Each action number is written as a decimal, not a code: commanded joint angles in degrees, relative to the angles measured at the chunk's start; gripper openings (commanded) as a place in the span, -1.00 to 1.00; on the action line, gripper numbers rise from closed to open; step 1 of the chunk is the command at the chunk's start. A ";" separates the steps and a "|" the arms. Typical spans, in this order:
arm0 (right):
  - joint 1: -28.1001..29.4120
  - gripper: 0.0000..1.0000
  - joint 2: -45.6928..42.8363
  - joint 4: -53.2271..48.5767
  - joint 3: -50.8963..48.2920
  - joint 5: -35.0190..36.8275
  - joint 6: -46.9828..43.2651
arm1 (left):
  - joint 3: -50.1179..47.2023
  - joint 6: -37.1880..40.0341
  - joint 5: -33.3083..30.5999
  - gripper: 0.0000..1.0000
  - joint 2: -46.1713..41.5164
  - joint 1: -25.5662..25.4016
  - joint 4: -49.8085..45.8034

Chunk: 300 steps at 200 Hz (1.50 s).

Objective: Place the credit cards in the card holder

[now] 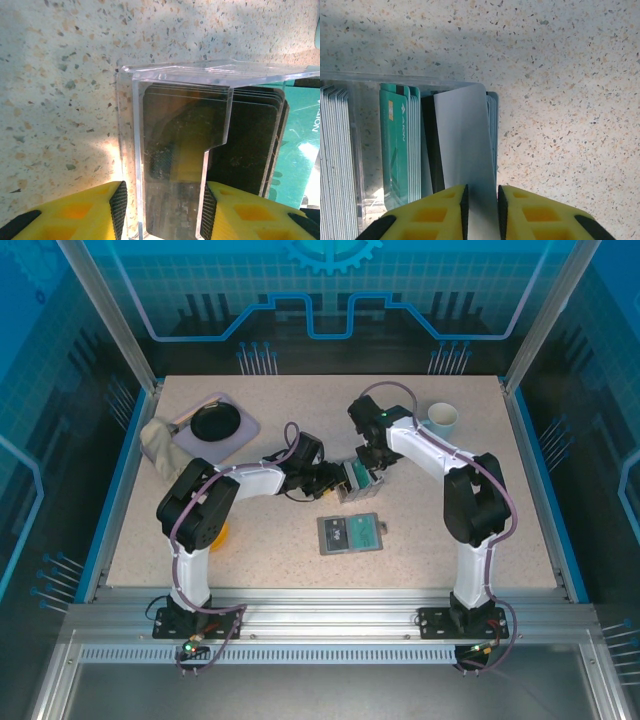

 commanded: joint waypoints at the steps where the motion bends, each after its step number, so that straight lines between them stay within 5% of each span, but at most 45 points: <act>1: 0.50 -0.53 -1.71 -2.47 1.66 2.51 -0.19 | -2.04 1.25 -1.11 -0.11 0.87 0.29 -6.98; 104: 0.92 -0.73 -4.43 -3.53 2.02 1.89 0.55 | -2.42 1.32 -0.93 -0.11 0.61 0.35 -6.79; 189: -0.91 -0.91 -14.78 -1.76 -2.13 -13.78 5.61 | -2.43 2.74 -0.90 -0.07 -2.28 0.29 -7.37; 253: -2.44 -0.93 -36.51 22.08 -29.77 -25.34 12.55 | -5.25 3.70 -0.72 0.09 -10.32 0.03 -6.53; 300: 0.30 -0.89 -49.09 29.79 -48.83 -21.40 20.32 | -10.63 4.00 -1.64 0.12 -18.04 -0.93 -7.97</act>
